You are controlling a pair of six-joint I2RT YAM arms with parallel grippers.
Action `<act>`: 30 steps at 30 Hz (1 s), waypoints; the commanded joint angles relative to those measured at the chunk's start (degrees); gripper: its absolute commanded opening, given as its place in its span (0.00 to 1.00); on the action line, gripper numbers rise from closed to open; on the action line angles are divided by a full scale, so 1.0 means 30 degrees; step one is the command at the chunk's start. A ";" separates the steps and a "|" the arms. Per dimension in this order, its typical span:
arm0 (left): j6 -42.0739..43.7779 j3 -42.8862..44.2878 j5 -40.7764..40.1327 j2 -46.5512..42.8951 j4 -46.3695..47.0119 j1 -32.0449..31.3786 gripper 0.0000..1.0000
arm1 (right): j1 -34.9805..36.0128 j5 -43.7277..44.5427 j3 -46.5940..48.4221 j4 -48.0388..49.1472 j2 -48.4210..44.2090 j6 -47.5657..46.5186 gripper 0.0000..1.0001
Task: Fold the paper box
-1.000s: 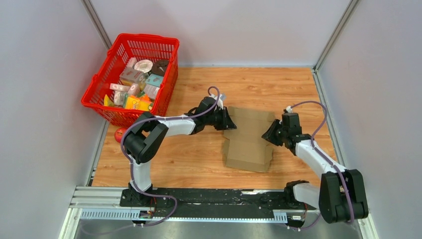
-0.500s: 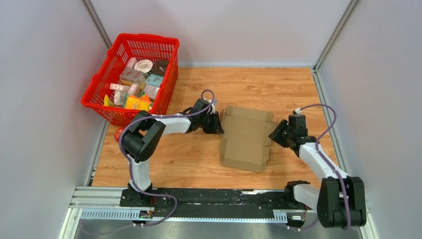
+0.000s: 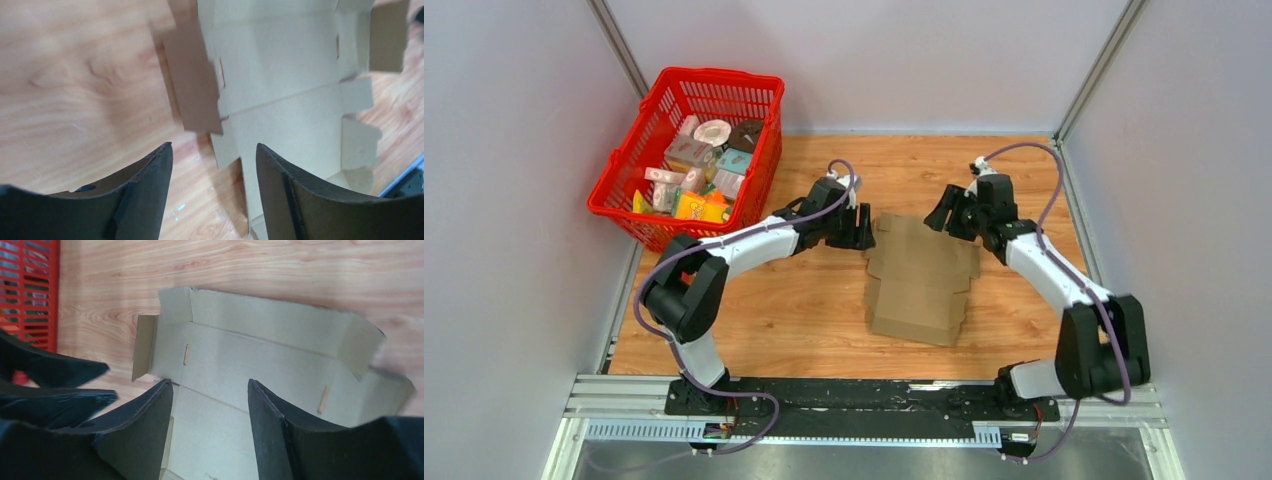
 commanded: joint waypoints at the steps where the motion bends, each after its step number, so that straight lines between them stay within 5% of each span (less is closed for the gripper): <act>1: 0.1647 0.2691 -0.2225 0.0002 -0.1327 0.0018 0.71 | 0.0266 -0.2782 0.2380 0.0098 0.3069 -0.2213 0.61; 11: 0.2117 0.6063 -0.2956 0.3432 -0.3318 -0.0128 0.68 | 0.0794 -0.3105 0.1184 0.1531 0.2987 -0.3652 0.65; 20: 0.3289 0.6357 -0.2900 0.3638 -0.3964 -0.0128 0.34 | 0.1262 -0.1729 0.3231 -0.0220 0.4858 -0.5440 0.65; 24: 0.4021 0.6416 -0.2022 0.3551 -0.4082 -0.0011 0.03 | 0.1351 -0.3274 0.5865 -0.2065 0.6819 -0.6669 0.67; 30: 0.4403 0.4808 0.0554 0.1445 -0.3088 0.0953 0.00 | 0.1322 -0.5093 0.8771 -0.5057 0.8991 -1.1209 0.67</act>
